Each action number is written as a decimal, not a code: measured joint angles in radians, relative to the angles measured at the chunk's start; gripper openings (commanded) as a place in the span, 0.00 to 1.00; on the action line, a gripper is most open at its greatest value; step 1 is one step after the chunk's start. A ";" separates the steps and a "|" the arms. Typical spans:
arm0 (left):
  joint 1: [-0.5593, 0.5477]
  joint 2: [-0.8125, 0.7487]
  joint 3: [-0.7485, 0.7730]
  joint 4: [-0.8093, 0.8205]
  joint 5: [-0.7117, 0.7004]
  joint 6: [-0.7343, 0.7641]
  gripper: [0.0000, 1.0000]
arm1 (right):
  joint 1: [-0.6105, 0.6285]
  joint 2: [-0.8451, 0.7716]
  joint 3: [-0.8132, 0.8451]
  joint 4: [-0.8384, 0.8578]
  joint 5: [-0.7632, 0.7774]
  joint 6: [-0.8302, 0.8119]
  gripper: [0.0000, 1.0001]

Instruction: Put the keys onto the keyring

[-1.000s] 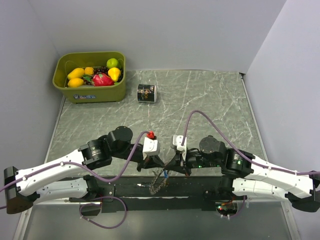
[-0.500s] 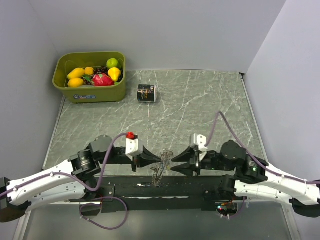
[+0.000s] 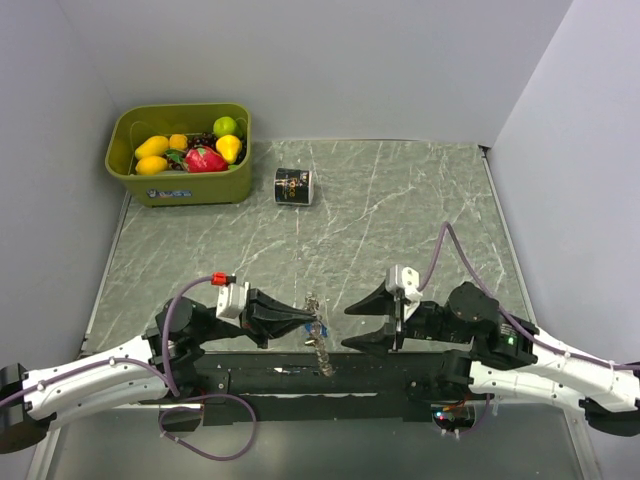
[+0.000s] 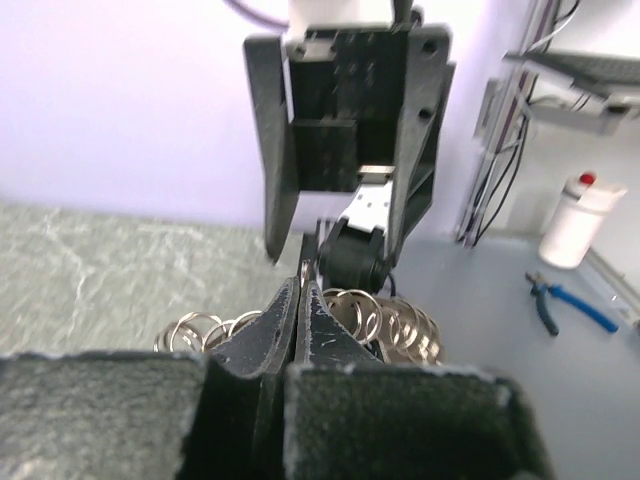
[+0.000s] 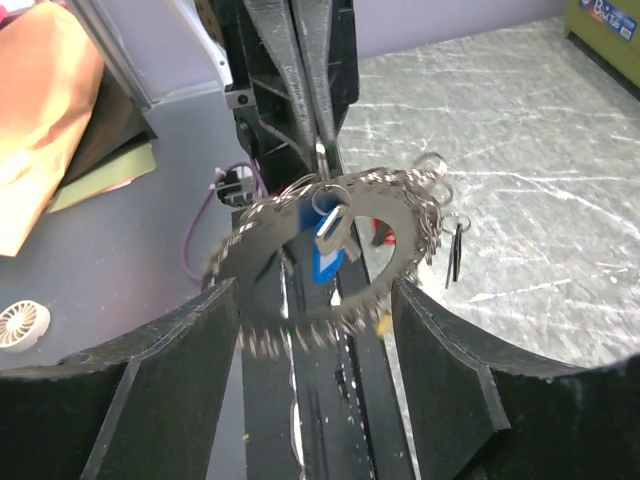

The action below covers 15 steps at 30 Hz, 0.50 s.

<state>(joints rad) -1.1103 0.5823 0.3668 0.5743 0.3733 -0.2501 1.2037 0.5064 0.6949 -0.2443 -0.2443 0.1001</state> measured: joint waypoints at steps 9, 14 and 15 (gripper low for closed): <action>0.000 0.054 -0.010 0.159 0.041 -0.033 0.01 | 0.000 0.074 -0.002 0.082 0.000 0.015 0.70; 0.000 0.091 -0.009 0.176 0.076 -0.037 0.01 | 0.000 0.106 -0.002 0.124 0.005 0.023 0.64; 0.000 0.097 -0.009 0.181 0.079 -0.037 0.01 | 0.000 0.109 -0.002 0.129 0.005 0.024 0.59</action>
<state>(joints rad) -1.1103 0.6788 0.3576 0.7555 0.4526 -0.2871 1.2037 0.6155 0.6933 -0.1150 -0.2398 0.1238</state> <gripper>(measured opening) 0.021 0.671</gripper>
